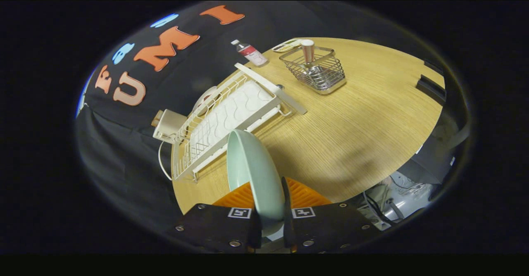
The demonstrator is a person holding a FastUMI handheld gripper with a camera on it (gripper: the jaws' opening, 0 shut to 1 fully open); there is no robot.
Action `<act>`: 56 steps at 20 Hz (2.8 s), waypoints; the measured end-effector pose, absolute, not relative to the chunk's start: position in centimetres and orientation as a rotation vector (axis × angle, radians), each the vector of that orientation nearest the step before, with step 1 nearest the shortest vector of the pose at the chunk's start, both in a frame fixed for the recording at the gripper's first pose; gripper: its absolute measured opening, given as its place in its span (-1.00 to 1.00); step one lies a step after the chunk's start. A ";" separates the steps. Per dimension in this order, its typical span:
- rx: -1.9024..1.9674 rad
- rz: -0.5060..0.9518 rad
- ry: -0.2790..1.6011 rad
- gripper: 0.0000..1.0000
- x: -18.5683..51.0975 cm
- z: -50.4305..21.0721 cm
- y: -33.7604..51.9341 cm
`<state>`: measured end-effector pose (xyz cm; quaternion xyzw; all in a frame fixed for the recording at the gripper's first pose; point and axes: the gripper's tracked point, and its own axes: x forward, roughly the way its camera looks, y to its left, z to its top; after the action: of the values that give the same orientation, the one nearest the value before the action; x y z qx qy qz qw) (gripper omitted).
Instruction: Take the plate from the dish rack, then take the spoon from the basket and place it into the plate.
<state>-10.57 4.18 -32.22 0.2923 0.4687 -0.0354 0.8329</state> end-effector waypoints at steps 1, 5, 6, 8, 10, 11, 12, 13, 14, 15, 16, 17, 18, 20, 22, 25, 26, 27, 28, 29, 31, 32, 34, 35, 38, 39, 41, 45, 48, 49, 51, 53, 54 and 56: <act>0.645 -0.067 1.005 -0.58 -10.7 -32.4 4.5; 0.691 -0.062 1.014 -0.57 -10.6 -33.1 4.6; 0.688 -0.067 1.018 -0.54 -10.6 -33.1 4.6; 0.643 -0.081 1.034 -0.48 -10.7 -33.5 4.1; 0.636 -0.073 1.044 -0.41 -10.8 -33.3 4.0; 0.633 -0.071 1.047 -0.39 -10.8 -33.1 3.9; 0.610 -0.076 1.049 -0.39 -10.7 -33.3 3.6; 0.576 -0.087 1.050 -0.39 -10.9 -33.4 3.1; 0.549 -0.098 1.050 -0.36 -10.9 -33.5 2.5; 0.536 -0.108 1.050 -0.33 -11.0 -33.5 2.0; 0.531 -0.109 1.052 -0.30 -11.1 -33.4 1.7; 0.526 -0.112 1.054 -0.28 -11.3 -33.4 1.5; 0.526 -0.110 1.050 -0.23 -11.1 -33.3 1.3; 0.513 -0.108 1.037 -0.14 -10.9 -32.8 0.7; 0.452 -0.120 1.016 0.02 -10.5 -32.3 -0.7; 0.373 -0.148 0.961 0.30 -9.6 -30.8 -3.2; 0.346 -0.159 0.940 0.40 -9.2 -30.1 -4.2; 0.315 -0.171 0.921 0.49 -8.9 -29.5 -5.2; 0.284 -0.182 0.904 0.64 -8.4 -29.0 -6.1; 0.258 -0.192 0.888 0.70 -8.1 -28.4 -6.9; 0.206 -0.223 0.845 0.88 -7.1 -27.1 -8.4; 0.184 -0.227 0.830 0.92 -6.6 -26.6 -8.9; 0.152 -0.223 0.808 0.98 -5.9 -25.8 -9.4; 0.138 -0.218 0.799 0.98 -5.5 -25.4 -9.6; 0.064 -0.203 0.752 0.98 -4.0 -24.1 -10.1; 0.037 -0.197 0.730 0.98 -3.4 -23.7 -10.2; -0.003 -0.185 0.682 0.98 -2.2 -22.8 -10.5; -0.032 -0.156 0.620 0.98 0.2 -21.8 -10.8; -0.052 -0.108 0.580 0.91 1.5 -21.4 -10.5; -0.063 -0.093 0.571 0.85 1.8 -21.5 -10.4; -0.093 -0.069 0.559 0.70 2.6 -22.1 -10.5; -0.118 -0.051 0.561 0.54 3.0 -22.9 -10.4; -0.127 -0.053 0.569 0.40 3.2 -23.4 -10.7; -0.129 -0.045 0.578 0.16 3.4 -24.1 -10.7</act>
<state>3.36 -10.68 -24.08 -0.0635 0.2848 -0.0223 0.9562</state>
